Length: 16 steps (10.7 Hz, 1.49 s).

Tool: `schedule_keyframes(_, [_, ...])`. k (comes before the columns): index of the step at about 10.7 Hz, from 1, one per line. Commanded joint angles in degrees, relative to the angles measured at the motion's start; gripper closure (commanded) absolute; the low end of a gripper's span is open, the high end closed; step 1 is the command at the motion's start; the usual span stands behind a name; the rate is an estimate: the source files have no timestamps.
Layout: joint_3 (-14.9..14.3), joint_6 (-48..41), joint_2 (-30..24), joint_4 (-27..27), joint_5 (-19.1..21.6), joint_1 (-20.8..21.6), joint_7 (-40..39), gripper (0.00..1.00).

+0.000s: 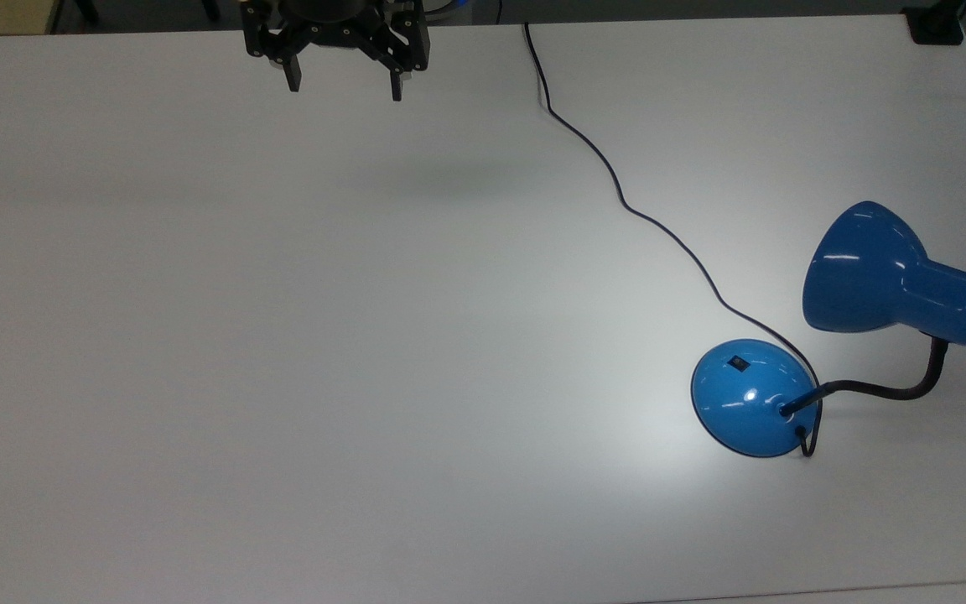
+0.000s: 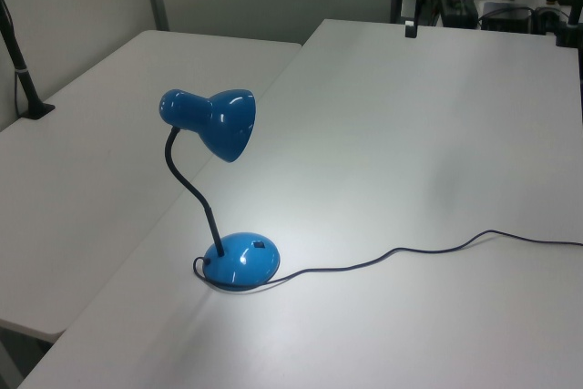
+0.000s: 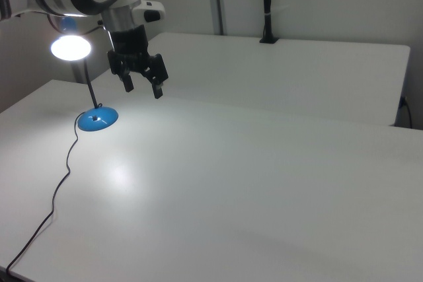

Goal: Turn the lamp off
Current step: 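Move the gripper over toward the blue lamp base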

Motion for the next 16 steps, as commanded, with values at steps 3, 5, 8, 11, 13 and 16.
schedule_keyframes(3, [0.06,-0.6,1.72,0.65,6.77,-0.85,-1.98,0.0])
schedule_keyframes(5, [0.58,1.32,2.41,0.65,6.5,-0.68,-1.03,0.0])
schedule_keyframes(8, [1.2,1.69,2.77,0.65,6.42,0.54,-2.15,0.0])
schedule_keyframes(11, [1.2,4.92,4.88,1.27,7.64,5.02,-9.87,0.87])
schedule_keyframes(13, [1.2,10.02,7.06,1.09,10.72,7.13,-16.34,1.0])
schedule_keyframes(16, [1.2,18.34,11.46,1.27,12.12,12.22,-23.34,1.0])
